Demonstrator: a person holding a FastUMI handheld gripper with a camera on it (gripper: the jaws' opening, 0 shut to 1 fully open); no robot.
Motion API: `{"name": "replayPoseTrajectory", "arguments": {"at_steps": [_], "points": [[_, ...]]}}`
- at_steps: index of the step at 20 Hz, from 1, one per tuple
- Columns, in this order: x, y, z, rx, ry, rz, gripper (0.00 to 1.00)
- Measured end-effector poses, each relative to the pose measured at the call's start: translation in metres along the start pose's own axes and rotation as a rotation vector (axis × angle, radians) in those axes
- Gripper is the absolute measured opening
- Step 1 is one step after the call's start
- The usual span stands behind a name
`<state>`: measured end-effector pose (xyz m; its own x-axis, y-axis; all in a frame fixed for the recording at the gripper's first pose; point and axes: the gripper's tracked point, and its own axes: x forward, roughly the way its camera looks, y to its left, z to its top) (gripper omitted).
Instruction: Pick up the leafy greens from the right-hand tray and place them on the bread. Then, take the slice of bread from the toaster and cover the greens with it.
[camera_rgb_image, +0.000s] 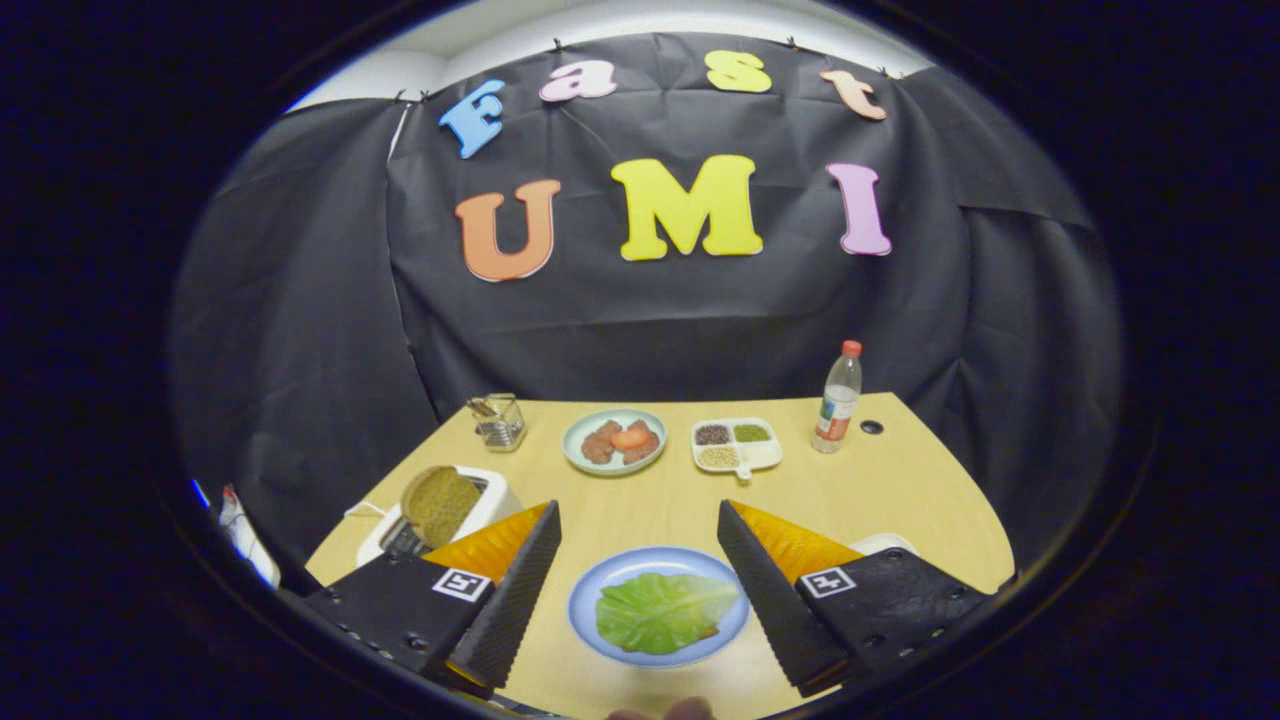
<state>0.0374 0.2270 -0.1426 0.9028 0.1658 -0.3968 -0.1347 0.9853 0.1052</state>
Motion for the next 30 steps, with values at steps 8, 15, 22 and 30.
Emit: {"name": "replayPoseTrajectory", "arguments": {"at_steps": [8, 15, 22, 30], "points": [[0.004, 0.13, 0.018, 0.018, 0.001, 0.077, 0.96], [0.051, 0.192, -0.03, -0.064, 0.062, 0.051, 0.96], [0.099, 0.187, -0.069, -0.134, 0.144, -0.03, 0.91], [0.116, 0.17, -0.078, -0.138, 0.186, -0.07, 0.36]]}}
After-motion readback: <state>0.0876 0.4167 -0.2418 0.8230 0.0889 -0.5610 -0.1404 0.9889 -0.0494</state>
